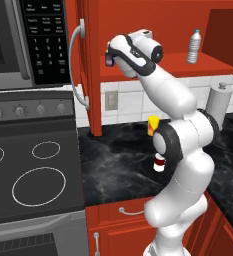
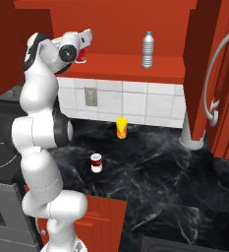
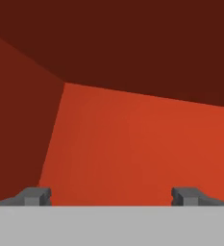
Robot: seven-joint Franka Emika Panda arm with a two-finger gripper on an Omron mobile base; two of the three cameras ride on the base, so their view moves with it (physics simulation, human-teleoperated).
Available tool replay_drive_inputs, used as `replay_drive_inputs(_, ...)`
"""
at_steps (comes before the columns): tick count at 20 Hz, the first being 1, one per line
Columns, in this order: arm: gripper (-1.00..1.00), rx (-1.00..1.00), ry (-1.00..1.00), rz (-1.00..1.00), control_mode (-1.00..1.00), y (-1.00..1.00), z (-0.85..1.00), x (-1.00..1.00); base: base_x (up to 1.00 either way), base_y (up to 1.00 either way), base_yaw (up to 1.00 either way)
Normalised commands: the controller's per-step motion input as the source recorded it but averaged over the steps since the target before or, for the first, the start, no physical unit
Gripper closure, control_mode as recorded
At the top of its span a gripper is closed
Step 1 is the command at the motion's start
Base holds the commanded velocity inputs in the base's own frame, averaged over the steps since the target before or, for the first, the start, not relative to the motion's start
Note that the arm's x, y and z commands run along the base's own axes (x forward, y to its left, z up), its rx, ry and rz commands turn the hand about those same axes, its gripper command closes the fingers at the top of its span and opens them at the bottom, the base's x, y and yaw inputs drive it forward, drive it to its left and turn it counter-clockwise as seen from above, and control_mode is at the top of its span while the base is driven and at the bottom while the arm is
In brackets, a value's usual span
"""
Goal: Pick the cans from the counter and place them in their designated side in the cabinet.
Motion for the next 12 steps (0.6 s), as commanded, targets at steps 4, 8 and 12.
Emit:
replay_drive_inputs(4, -1.0, -0.01, -0.09, 0.04, -1.0, -0.05, 0.01, -0.33, 0.0, 0.0, 0.0)
replay_drive_inputs(8, -1.0, 0.0, 0.0, 0.03, -1.0, -0.12, 0.0, -0.44, 0.0, 0.0, 0.0)
replay_drive_inputs(12, -1.0, 0.0, 0.0, 0.04, -1.0, -0.2, 0.0, -0.52, 0.0, 0.0, 0.0)
